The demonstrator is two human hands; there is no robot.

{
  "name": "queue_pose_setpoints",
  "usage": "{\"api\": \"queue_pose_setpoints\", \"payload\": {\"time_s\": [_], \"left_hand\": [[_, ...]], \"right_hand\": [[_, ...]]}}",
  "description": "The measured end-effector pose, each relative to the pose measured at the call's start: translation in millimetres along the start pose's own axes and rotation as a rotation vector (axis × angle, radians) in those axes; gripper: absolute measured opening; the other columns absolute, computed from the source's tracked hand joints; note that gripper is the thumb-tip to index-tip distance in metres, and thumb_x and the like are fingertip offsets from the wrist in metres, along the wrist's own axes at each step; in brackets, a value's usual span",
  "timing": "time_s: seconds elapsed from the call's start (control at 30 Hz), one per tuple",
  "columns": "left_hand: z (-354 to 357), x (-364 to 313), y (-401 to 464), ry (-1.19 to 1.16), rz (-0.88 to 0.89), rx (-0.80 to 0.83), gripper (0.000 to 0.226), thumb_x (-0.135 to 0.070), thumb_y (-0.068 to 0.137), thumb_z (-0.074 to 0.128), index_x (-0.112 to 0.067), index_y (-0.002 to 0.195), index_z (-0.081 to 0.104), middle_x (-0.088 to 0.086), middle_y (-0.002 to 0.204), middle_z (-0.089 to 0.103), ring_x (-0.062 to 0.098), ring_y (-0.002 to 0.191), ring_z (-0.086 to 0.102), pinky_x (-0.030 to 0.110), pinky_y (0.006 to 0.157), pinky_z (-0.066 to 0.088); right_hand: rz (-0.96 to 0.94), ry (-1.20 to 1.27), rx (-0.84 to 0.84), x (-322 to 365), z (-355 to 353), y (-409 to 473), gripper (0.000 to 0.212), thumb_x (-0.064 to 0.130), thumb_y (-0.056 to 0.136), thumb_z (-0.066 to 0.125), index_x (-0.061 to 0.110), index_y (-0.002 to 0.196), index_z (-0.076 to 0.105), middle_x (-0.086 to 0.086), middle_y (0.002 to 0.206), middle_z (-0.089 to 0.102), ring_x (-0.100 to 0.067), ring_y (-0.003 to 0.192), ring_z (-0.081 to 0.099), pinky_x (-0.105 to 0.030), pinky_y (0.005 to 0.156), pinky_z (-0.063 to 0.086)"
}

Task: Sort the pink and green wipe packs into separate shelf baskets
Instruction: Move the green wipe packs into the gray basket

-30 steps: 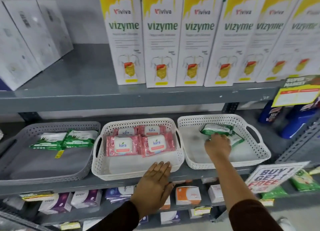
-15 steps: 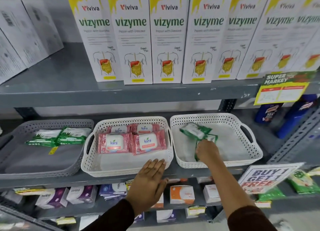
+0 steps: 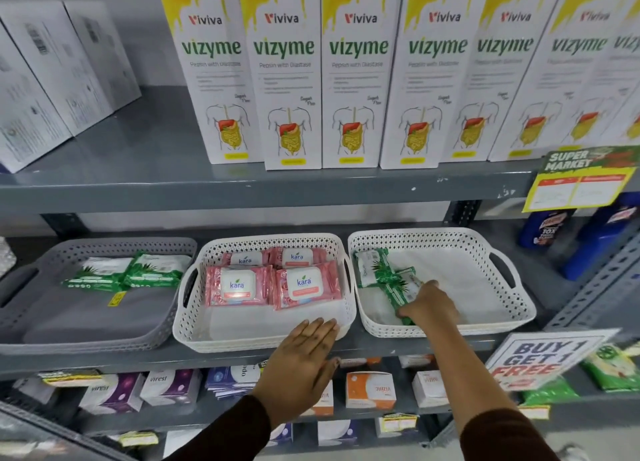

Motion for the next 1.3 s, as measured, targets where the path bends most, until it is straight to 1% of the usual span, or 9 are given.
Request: {"api": "queue_pose_setpoints", "payload": {"time_s": [0.23,0.4,0.57,0.7,0.8,0.87,0.93,1.03,1.3], "left_hand": [[-11,30,-25,0.002,-0.039,-0.01,0.053,-0.042,0.104,0.027,-0.012,0.148,0.036,0.005,0.151,0.04,0.018,0.141,0.032,0.038,0.116,0.018],[-28,61,-53,0.007,-0.034,0.004,0.051,-0.036,0.103,0.032,-0.009,0.145,0.04,0.005,0.151,0.04,0.019,0.141,0.032,0.04,0.116,0.022],[-43,97,-81,0.009,-0.05,0.033,0.053,-0.037,0.103,0.032,-0.008,0.146,0.039,0.005,0.152,0.037,0.02,0.143,0.027,0.04,0.116,0.021],[-56,125,-103,0.005,-0.075,0.038,0.054,-0.039,0.103,0.031,-0.007,0.147,0.037,0.007,0.153,0.037,0.02,0.144,0.026,0.038,0.118,0.016],[-67,148,-119,-0.003,-0.116,0.031,0.056,-0.041,0.102,0.031,-0.005,0.144,0.041,0.009,0.15,0.041,0.024,0.141,0.033,0.036,0.119,0.014],[-73,169,-130,-0.001,-0.177,0.03,0.059,-0.045,0.102,0.026,-0.005,0.144,0.042,0.01,0.149,0.042,0.026,0.14,0.034,0.037,0.118,0.014],[-80,192,-141,0.017,-0.255,0.028,0.064,-0.048,0.101,0.021,-0.004,0.144,0.04,0.012,0.149,0.042,0.029,0.141,0.033,0.04,0.117,0.016],[-93,224,-160,0.038,-0.339,0.028,0.067,-0.048,0.101,0.021,-0.001,0.143,0.041,0.017,0.149,0.042,0.031,0.14,0.033,0.045,0.116,0.021],[-108,273,-198,0.052,-0.394,0.036,0.066,-0.046,0.099,0.022,-0.001,0.143,0.041,0.015,0.149,0.041,0.029,0.139,0.035,0.041,0.115,0.021]], "right_hand": [[-0.039,-0.01,-0.391,-13,-32,1,0.051,0.02,0.063,0.087,0.004,0.104,0.061,-0.012,0.09,0.068,-0.029,0.082,0.064,-0.039,0.075,0.058],[-0.072,0.331,-0.555,-21,-48,-22,0.068,0.011,0.06,0.088,0.003,0.122,0.059,-0.021,0.106,0.069,-0.039,0.097,0.062,-0.048,0.081,0.057],[-0.339,0.516,-0.532,45,-55,-64,0.067,0.011,0.057,0.091,0.01,0.118,0.062,-0.01,0.105,0.068,-0.035,0.096,0.063,-0.052,0.082,0.057],[-0.727,0.52,-0.511,139,-39,-119,0.053,0.01,0.055,0.092,0.014,0.102,0.068,0.026,0.088,0.053,-0.018,0.088,0.06,-0.046,0.088,0.053],[-0.804,0.488,-0.372,201,0,-140,0.058,0.011,0.056,0.093,0.014,0.108,0.068,0.024,0.092,0.054,-0.017,0.091,0.062,-0.043,0.083,0.057],[-0.836,0.467,-0.24,238,32,-149,0.057,0.014,0.06,0.09,0.016,0.111,0.065,0.012,0.097,0.064,-0.017,0.093,0.063,-0.039,0.079,0.059],[-0.879,0.435,-0.188,271,59,-158,0.062,0.012,0.058,0.089,0.013,0.115,0.064,-0.003,0.106,0.064,-0.02,0.099,0.059,-0.039,0.086,0.054],[-0.942,0.383,-0.155,321,94,-173,0.071,0.011,0.055,0.088,0.012,0.121,0.064,-0.008,0.115,0.059,-0.024,0.107,0.054,-0.027,0.087,0.045],[-1.14,0.211,-0.086,436,157,-213,0.073,0.009,0.06,0.085,0.011,0.128,0.061,-0.016,0.122,0.06,-0.037,0.117,0.049,-0.04,0.099,0.043]]}}
Point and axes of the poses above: each hand's wrist, its own y-axis towards the middle knuckle, its own z-axis out of the palm, x = y × z, the point moved 7 cm from there along y, towards the middle knuckle
